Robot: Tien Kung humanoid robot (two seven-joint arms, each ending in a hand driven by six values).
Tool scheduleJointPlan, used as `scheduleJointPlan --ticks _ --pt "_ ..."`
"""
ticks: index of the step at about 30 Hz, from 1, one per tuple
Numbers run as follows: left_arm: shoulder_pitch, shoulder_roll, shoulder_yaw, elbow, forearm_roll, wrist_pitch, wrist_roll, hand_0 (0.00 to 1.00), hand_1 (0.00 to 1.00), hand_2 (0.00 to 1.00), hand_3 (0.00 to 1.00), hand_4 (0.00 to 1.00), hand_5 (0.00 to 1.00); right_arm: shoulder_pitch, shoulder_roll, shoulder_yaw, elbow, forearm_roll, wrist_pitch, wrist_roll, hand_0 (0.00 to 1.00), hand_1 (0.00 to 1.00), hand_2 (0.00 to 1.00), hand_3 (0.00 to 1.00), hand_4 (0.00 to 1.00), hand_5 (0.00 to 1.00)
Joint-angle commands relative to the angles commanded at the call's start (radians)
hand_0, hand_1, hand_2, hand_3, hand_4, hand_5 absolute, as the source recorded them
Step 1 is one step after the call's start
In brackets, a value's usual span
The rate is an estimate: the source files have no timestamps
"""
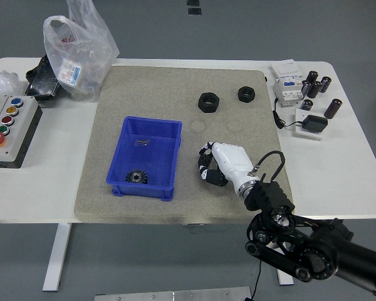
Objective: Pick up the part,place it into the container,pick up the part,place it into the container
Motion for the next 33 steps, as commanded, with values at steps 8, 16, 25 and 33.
scheduleJointPlan --ticks 8,16,25,33 --pt "0.001 0.003 0.006 0.000 -0.005 0.000 0.002 0.613 0.603 0.595 0.624 0.482 0.490 0.122 0.058 -0.018 0.055 -0.085 -0.017 -0.014 0.214 0.348 0.295 0.448 0.081 0.002" --pt "-0.001 0.002 0.017 0.000 -0.013 -0.001 0.006 0.614 0.604 0.596 0.624 0.482 0.501 0.191 0.149 -0.153 0.015 -0.177 0.074 -0.047 0.341 0.677 0.779 0.745 0.379 0.212" --pt "0.005 0.000 0.003 0.000 -0.001 0.000 0.011 0.614 0.604 0.596 0.624 0.482 0.502 0.188 0.156 -0.166 -0.002 -0.221 0.111 -0.071 0.353 0.694 0.829 0.819 0.487 0.232" --pt "0.000 -0.002 0.004 0.000 0.000 -0.001 0.006 0.614 0.604 0.596 0.624 0.482 0.504 0.139 0.135 -0.084 0.031 -0.178 0.039 -0.040 0.347 0.680 0.824 0.829 0.531 0.243"
